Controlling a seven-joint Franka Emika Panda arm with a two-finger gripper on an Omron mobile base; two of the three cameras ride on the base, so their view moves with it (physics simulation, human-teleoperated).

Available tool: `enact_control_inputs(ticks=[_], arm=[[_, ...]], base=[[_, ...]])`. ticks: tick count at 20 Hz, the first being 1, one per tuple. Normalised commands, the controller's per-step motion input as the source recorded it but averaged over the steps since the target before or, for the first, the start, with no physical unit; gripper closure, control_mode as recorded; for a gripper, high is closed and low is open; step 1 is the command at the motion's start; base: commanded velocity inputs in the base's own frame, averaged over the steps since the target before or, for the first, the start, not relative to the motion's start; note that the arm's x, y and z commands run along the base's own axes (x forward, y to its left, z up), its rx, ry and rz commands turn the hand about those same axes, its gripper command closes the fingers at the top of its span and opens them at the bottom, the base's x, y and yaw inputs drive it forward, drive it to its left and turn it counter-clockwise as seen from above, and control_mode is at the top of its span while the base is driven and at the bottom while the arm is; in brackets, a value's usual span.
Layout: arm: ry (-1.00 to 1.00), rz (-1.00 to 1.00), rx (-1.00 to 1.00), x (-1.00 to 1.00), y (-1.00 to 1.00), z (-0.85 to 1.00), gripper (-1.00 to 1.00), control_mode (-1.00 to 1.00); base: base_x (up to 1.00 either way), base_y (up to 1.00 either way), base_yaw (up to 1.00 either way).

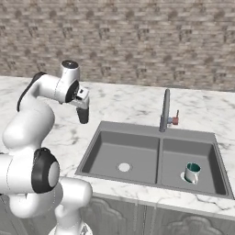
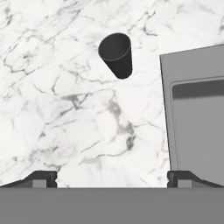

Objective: Move any existing items from the left basin to the right basin for drying. Then move the glass cup from the counter to the left basin of the sink for washing.

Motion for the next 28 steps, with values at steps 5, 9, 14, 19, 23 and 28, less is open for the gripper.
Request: enact_control_inputs(ticks=[5, 9, 14, 19, 23, 28], arm=[[0.05, -0.03, 0.05, 0.13, 0.27, -0.13, -1.0, -1.0], [0.01, -0.01, 0.02, 0.06, 0.02, -0.1, -1.0, -1.0], [0.0, -0.03, 0.02, 0.0, -0.24, -0.01, -1.0, -1.0], [0.0, -0.02, 0.01, 0.18, -0.06, -0.21, -1.0, -1.0], [0.0, 0.0, 0.05, 0.28, 0.0, -0.26, -1.0, -1.0], [0.0, 0.0, 0.07, 0.2, -0.02, -0.12, -1.0, -1.0]], base=[[0.0, 0.0, 0.0], [0.0, 0.0, 0.0], [0.0, 0.0, 0.0], [0.0, 0.0, 0.0], [0.0, 0.0, 0.0], [0.0, 0.0, 0.0]])
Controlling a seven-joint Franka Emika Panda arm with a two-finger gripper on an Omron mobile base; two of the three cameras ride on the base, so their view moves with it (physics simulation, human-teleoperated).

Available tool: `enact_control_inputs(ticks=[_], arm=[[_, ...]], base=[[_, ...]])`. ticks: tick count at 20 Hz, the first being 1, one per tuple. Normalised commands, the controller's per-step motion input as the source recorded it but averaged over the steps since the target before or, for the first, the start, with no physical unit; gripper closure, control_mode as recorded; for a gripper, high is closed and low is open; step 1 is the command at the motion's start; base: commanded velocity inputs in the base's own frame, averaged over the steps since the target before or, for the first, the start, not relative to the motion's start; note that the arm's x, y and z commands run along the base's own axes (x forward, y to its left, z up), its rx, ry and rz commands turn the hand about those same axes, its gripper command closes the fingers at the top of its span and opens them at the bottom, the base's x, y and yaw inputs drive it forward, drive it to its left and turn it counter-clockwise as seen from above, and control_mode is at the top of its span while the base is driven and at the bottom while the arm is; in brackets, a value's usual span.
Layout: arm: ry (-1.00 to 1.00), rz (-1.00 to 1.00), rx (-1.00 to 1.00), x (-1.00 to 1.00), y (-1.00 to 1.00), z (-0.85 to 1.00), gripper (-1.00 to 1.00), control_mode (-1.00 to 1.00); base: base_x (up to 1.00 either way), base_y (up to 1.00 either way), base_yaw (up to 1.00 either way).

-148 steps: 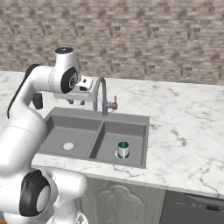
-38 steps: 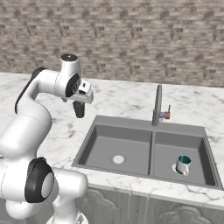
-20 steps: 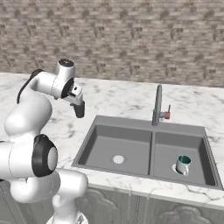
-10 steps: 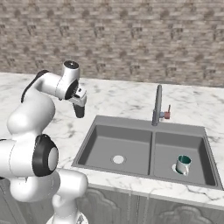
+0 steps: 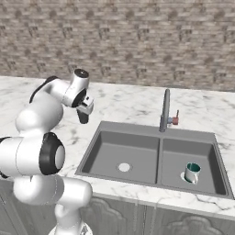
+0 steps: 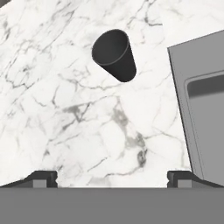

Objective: Move any existing items from the left basin to the right basin for drying. Then move the glass cup from the counter to the left basin of the sink for washing.

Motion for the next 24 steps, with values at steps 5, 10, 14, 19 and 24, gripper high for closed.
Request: enact_control_inputs(ticks=[5, 10, 14, 19, 24], arm=[[0.0, 0.0, 0.02, 0.26, 0.0, -0.24, -1.0, -1.0], [0.0, 0.0, 0.0, 0.25, 0.0, -0.27, -1.0, -1.0], [0.0, 0.0, 0.0, 0.29, 0.0, -0.15, -1.0, -1.0], [0.0, 0.0, 0.0, 0.26, 0.0, -0.09, -1.0, -1.0], [0.0, 0.0, 0.02, 0.16, 0.0, -0.1, -1.0, -1.0]], base=[[0.0, 0.0, 0.0], [0.0, 0.0, 0.0], [0.0, 0.0, 0.0], [0.0, 0.0, 0.0], [0.0, 0.0, 0.0]])
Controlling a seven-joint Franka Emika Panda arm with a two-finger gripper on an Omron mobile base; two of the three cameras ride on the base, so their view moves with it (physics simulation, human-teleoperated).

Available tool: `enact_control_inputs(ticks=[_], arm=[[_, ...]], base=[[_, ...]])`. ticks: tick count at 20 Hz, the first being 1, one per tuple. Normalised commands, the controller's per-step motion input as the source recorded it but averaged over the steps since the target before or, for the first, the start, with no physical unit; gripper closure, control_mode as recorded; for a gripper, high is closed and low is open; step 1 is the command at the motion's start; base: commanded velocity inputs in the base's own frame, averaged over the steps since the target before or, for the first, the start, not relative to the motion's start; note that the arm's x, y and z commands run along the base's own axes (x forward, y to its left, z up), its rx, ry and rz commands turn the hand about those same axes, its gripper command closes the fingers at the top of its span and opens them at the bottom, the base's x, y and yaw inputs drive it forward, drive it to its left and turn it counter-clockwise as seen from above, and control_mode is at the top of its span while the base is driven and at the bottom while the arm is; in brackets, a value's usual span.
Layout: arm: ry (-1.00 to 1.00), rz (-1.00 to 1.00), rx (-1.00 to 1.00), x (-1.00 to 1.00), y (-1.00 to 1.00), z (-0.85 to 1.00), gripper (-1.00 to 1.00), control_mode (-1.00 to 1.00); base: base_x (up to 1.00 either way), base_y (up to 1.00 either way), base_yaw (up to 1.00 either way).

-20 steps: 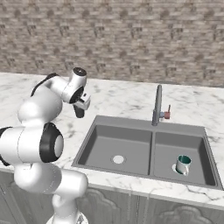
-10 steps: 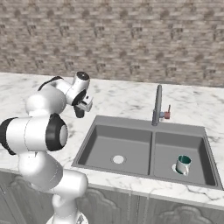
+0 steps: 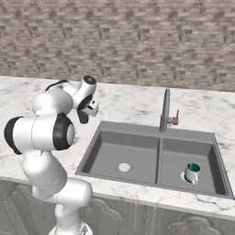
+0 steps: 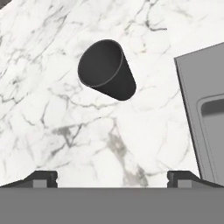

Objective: Move any existing items from the left basin to the right basin for drying. Then move the glass cup from the counter to the left basin of the sink for washing.

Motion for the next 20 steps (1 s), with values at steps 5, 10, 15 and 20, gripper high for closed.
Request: enact_control_inputs(ticks=[5, 10, 15, 20], arm=[[0.0, -0.01, 0.01, 0.29, 0.0, -0.1, -1.0, -1.0], [0.01, -0.01, 0.01, 0.21, 0.0, -0.14, -1.0, -1.0], [0.0, 0.0, 0.0, 0.22, 0.0, -0.2, -1.0, -1.0], [0.01, 0.0, 0.0, 0.26, 0.0, -0.16, -1.0, -1.0]], base=[[0.0, 0.0, 0.0], [0.0, 0.0, 0.0], [0.0, 0.0, 0.0], [0.0, 0.0, 0.0]])
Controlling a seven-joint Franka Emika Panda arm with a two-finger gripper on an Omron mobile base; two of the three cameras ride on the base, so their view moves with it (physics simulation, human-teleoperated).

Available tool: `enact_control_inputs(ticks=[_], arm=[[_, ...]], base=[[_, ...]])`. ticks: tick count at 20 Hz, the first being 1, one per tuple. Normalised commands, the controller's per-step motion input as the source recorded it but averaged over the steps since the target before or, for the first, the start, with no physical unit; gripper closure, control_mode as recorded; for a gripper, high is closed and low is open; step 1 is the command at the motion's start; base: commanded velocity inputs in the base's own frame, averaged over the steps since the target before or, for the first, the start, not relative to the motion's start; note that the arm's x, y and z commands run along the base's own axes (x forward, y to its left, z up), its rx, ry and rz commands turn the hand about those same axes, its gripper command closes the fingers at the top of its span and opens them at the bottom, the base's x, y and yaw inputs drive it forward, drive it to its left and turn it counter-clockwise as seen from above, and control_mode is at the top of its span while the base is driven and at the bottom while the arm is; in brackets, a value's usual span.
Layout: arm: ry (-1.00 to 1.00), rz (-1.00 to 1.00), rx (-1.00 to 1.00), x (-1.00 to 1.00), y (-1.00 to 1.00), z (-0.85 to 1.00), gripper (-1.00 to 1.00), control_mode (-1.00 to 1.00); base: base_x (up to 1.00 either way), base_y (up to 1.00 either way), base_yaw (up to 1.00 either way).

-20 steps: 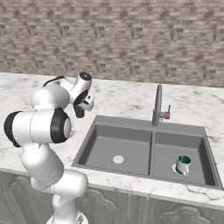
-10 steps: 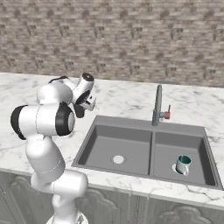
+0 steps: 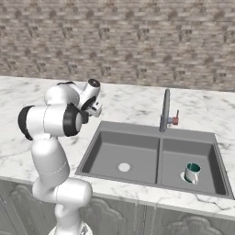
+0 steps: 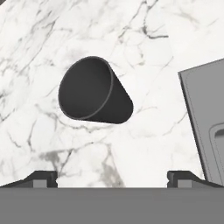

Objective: Move any existing items from the left basin to the right basin for drying. Then move the glass cup from the counter to the left basin of the sink for washing.

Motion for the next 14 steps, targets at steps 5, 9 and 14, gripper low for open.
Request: enact_control_inputs(ticks=[5, 9, 14], arm=[[0.0, 0.0, 0.0, 0.22, 0.0, -0.13, -1.0, -1.0], [0.02, 0.0, 0.0, 0.02, 0.0, -0.08, -1.0, -1.0], [0.04, 0.0, 0.0, 0.05, 0.0, -0.2, -1.0, -1.0]], base=[[0.0, 0.0, 0.0], [0.0, 0.0, 0.0], [0.0, 0.0, 0.0]])
